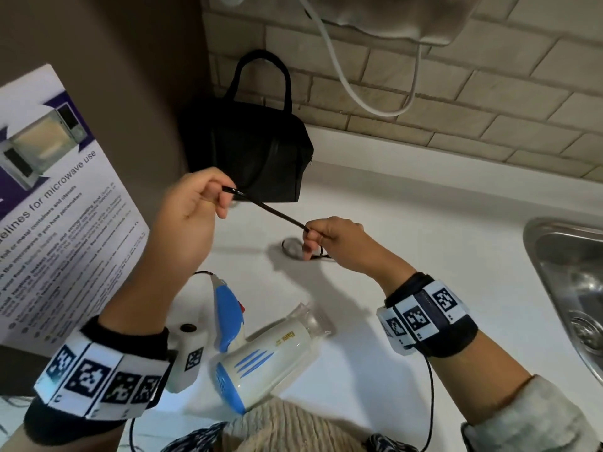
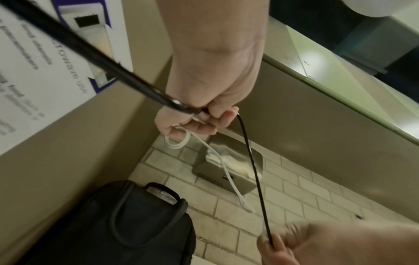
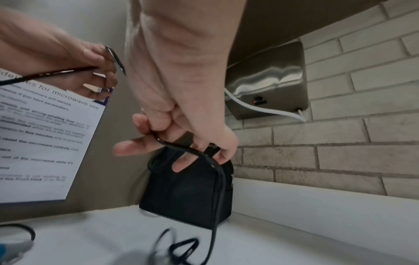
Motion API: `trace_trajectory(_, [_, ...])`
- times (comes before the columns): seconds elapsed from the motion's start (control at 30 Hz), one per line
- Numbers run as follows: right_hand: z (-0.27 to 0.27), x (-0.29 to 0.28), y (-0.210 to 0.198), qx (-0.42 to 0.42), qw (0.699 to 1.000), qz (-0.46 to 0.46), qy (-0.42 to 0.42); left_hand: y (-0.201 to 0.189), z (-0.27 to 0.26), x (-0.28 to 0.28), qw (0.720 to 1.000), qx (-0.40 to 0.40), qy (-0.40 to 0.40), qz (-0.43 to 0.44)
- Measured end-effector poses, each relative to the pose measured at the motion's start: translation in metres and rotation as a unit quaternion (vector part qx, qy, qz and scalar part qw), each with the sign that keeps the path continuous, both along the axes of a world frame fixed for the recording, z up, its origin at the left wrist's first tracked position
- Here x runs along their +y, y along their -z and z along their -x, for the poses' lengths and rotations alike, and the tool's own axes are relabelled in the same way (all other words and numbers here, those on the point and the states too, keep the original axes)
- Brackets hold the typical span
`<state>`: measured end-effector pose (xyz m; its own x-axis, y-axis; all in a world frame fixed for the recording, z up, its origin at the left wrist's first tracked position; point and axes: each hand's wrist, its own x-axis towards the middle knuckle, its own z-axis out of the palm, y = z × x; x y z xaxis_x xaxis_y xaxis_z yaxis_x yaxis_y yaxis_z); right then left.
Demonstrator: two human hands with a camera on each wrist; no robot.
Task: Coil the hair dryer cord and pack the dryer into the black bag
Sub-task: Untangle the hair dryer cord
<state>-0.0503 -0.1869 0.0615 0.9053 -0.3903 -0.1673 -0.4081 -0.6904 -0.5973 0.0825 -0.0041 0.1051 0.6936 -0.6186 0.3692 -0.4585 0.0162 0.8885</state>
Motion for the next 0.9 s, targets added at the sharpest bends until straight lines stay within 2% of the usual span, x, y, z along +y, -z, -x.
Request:
trace_trajectory(0.07, [-0.002, 0.000, 0.002, 0.011, 1.000, -0.006, 0.002, 0.002, -0.007, 0.003, 0.999, 0.035, -0.025, 0.017])
trace_trajectory(0.13, [-0.003, -0.001, 0.004, 0.017, 1.000, -0.002, 0.027, 0.005, -0.012, 0.005, 0.998, 0.028, -0.060, 0.005])
trace_trajectory(0.17, [-0.004, -0.003, 0.005, 0.019, 0.999, 0.004, 0.045, 0.009, -0.015, 0.006, 0.996, -0.015, -0.080, -0.023])
trace_trajectory(0.2, [-0.004, -0.004, 0.005, 0.022, 0.998, 0.014, 0.062, 0.012, -0.017, 0.007, 0.987, -0.089, -0.110, -0.078])
trace_trajectory(0.23, [-0.004, -0.004, 0.005, 0.023, 0.997, 0.025, 0.071, 0.018, -0.019, 0.007, 0.961, -0.178, -0.139, -0.157])
trace_trajectory(0.27, [-0.004, -0.004, 0.004, 0.021, 0.997, 0.033, 0.070, 0.025, -0.018, 0.005, 0.923, -0.251, -0.159, -0.245])
trace_trajectory(0.3, [-0.004, -0.002, 0.002, 0.016, 0.997, 0.037, 0.062, 0.032, -0.015, 0.003, 0.893, -0.293, -0.157, -0.304])
trace_trajectory(0.33, [-0.005, 0.000, 0.000, 0.010, 0.998, 0.041, 0.050, 0.037, -0.007, 0.000, 0.881, -0.312, -0.137, -0.327])
trace_trajectory(0.43, [-0.009, 0.011, -0.007, -0.009, 0.996, 0.080, 0.025, 0.046, 0.026, -0.020, 0.890, -0.355, -0.067, -0.278])
trace_trajectory(0.5, [-0.010, 0.017, -0.009, -0.013, 0.995, 0.096, 0.003, 0.053, 0.041, -0.033, 0.884, -0.375, -0.032, -0.278])
trace_trajectory(0.57, [-0.007, 0.017, -0.010, -0.033, 0.998, 0.054, -0.018, 0.055, 0.040, -0.038, 0.886, -0.360, -0.022, -0.292])
trace_trajectory(0.63, [0.001, 0.011, -0.014, -0.081, 0.997, -0.004, -0.004, 0.056, 0.026, -0.039, 0.888, -0.325, -0.019, -0.323])
trace_trajectory(0.77, [0.022, -0.018, -0.013, -0.160, 0.979, -0.037, 0.124, 0.048, 0.000, -0.033, 0.901, -0.251, -0.032, -0.351])
trace_trajectory(0.83, [0.030, -0.029, 0.001, -0.129, 0.973, -0.036, 0.188, 0.042, -0.003, -0.029, 0.932, -0.181, -0.035, -0.311])
trace_trajectory(0.9, [0.033, -0.030, 0.019, -0.031, 0.980, -0.024, 0.194, 0.040, -0.004, -0.028, 0.956, -0.107, -0.036, -0.270])
